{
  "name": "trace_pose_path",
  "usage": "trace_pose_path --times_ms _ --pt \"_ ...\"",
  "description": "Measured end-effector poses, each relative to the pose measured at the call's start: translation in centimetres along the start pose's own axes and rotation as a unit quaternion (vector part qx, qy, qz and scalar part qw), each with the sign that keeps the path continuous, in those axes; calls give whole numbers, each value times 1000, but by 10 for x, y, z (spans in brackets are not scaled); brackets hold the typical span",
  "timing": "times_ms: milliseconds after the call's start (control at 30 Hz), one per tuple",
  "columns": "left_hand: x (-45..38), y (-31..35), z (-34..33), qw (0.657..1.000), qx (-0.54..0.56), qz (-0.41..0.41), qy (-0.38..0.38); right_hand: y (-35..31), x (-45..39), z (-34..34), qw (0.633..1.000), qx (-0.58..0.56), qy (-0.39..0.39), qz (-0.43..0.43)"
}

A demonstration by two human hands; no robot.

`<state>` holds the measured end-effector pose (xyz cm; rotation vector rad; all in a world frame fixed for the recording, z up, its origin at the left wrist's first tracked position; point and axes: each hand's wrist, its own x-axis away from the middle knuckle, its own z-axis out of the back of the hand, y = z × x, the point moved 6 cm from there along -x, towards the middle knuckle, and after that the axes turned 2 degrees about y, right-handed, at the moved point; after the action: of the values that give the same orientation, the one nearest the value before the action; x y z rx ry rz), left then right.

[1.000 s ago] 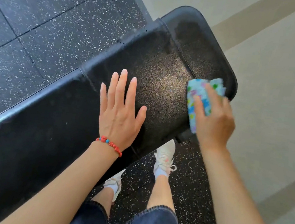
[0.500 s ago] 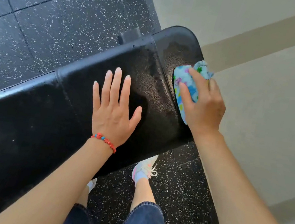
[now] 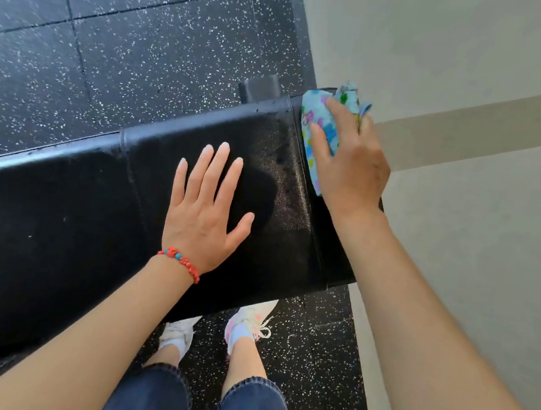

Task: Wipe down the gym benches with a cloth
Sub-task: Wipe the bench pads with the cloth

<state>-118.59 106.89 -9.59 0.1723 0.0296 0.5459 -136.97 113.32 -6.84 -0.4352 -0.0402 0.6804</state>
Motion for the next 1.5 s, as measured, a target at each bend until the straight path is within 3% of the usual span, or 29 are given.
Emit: trace_pose_path --times_ms 100,233,467,600,833,1167,1500 --pt "1 0 0 1000 3 0 -12 3 37 6 1000 11 -18 19" --pt "-1 0 5 999 11 5 -48 7 68 18 998 13 -54 -17" --pt "18 15 49 992 50 5 -115 19 121 47 954 -91 -178 -223" --pt "47 28 86 990 45 -21 -131 16 166 91 922 -174 -103 -330" --pt "75 64 157 989 26 -63 -130 1 216 176 881 -236 5 -409" --pt "69 154 250 991 40 -103 -78 25 235 291 866 -273 89 -408" --pt "59 315 291 989 42 -133 -44 138 243 425 878 -283 101 -373"
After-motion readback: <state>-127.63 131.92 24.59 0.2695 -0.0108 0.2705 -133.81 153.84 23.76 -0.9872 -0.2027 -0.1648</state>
